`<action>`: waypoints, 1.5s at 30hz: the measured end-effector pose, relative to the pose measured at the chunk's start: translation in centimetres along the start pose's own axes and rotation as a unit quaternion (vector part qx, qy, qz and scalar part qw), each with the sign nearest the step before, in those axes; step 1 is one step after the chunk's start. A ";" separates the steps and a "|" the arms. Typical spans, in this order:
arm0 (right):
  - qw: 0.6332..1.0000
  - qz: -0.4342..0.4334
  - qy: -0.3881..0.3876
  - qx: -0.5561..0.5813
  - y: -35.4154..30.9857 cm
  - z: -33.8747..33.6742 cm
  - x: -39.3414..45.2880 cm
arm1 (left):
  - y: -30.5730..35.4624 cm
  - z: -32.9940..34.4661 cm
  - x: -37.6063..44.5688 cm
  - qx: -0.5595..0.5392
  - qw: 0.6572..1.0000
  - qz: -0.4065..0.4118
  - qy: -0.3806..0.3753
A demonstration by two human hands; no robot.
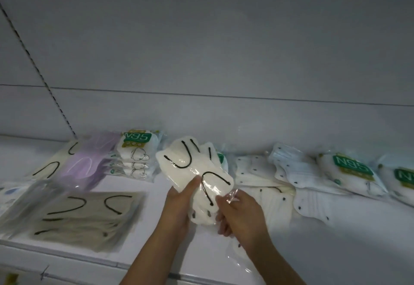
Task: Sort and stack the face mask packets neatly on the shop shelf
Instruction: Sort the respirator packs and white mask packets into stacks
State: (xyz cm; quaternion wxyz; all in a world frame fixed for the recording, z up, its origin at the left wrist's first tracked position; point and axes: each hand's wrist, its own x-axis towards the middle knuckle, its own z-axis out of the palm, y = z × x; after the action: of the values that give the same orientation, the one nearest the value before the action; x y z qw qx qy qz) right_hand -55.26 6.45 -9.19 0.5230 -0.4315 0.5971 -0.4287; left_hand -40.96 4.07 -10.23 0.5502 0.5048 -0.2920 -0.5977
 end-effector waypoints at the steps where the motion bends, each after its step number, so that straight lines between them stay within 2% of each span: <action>1: 0.994 -0.048 0.009 -0.100 0.7 -0.7 -0.3 | -0.1 -0.2 0.4 0.008 1.000 0.007 0.015; 2: 0.967 -0.117 0.042 -0.222 1.5 -1.6 -0.5 | -0.2 -0.7 0.7 0.008 1.000 0.010 0.028; 4: 0.857 -0.232 0.122 -0.443 3.5 -4.1 -0.5 | -0.2 -1.4 1.2 0.003 0.999 0.007 0.047; 5: 0.821 -0.242 0.131 -0.501 4.6 -5.3 -0.3 | -0.2 -1.7 1.4 0.003 0.999 0.006 0.052; 6: 0.805 -0.221 0.125 -0.536 5.6 -6.2 0.2 | -0.2 -1.9 1.4 0.002 0.999 0.003 0.053; 8: 0.820 -0.160 0.093 -0.542 6.3 -7.3 0.6 | -0.3 -2.1 1.4 0.000 0.999 -0.010 0.044; 12: 0.857 -0.207 0.129 -0.453 6.8 -7.0 0.6 | -0.3 -2.3 1.2 0.048 0.998 -0.037 0.020; 13: 0.875 -0.197 0.131 -0.423 6.5 -7.0 0.3 | -0.3 -2.4 1.1 0.062 0.997 -0.037 0.017; 15: 0.886 -0.184 0.148 -0.399 6.2 -7.1 -0.1 | -0.1 -2.6 1.0 0.088 0.995 -0.035 0.008; 17: 0.881 -0.182 0.189 -0.394 6.8 -7.5 -0.3 | -0.2 -2.9 0.8 0.102 0.994 -0.033 0.003; 20: 0.833 -0.128 0.250 -0.477 7.0 -7.5 -0.2 | -0.4 -2.8 0.4 0.118 0.992 -0.035 -0.005; 24: 0.862 -0.015 0.221 -0.457 5.9 -7.6 -0.4 | -0.4 -2.0 -0.4 0.152 0.987 -0.046 -0.036; 27: 0.849 0.018 0.222 -0.479 5.5 -8.4 -0.8 | -0.1 -1.6 -0.9 0.170 0.983 -0.046 -0.050; 29: 0.867 0.023 0.225 -0.445 5.3 -9.0 -1.3 | 0.0 -1.5 -1.0 0.180 0.981 -0.047 -0.059; 35: 0.943 -0.058 0.235 -0.227 5.2 -9.9 -1.8 | 0.1 0.0 -1.8 0.187 0.977 -0.051 -0.086; 37: 0.943 -0.094 0.260 -0.185 4.1 -9.6 -2.2 | 0.6 0.4 -2.1 0.195 0.976 -0.034 -0.087; 40: 0.913 -0.219 0.307 -0.157 1.7 -8.4 -3.0 | 1.3 1.1 -2.4 0.225 0.970 0.012 -0.094; 43: 0.906 -0.321 0.255 -0.105 0.0 -5.8 -3.3 | 1.1 2.4 -2.9 0.237 0.964 0.019 -0.120; 45: 0.928 -0.306 0.201 -0.071 -1.0 -3.7 -3.3 | 0.6 3.2 -3.2 0.223 0.964 0.001 -0.147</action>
State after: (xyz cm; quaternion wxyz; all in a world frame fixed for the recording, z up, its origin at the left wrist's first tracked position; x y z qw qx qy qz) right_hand -58.57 9.58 -7.10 0.2036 -0.5343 0.5573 -0.6021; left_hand -44.08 6.33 -7.78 0.3756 0.5206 -0.4961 -0.5846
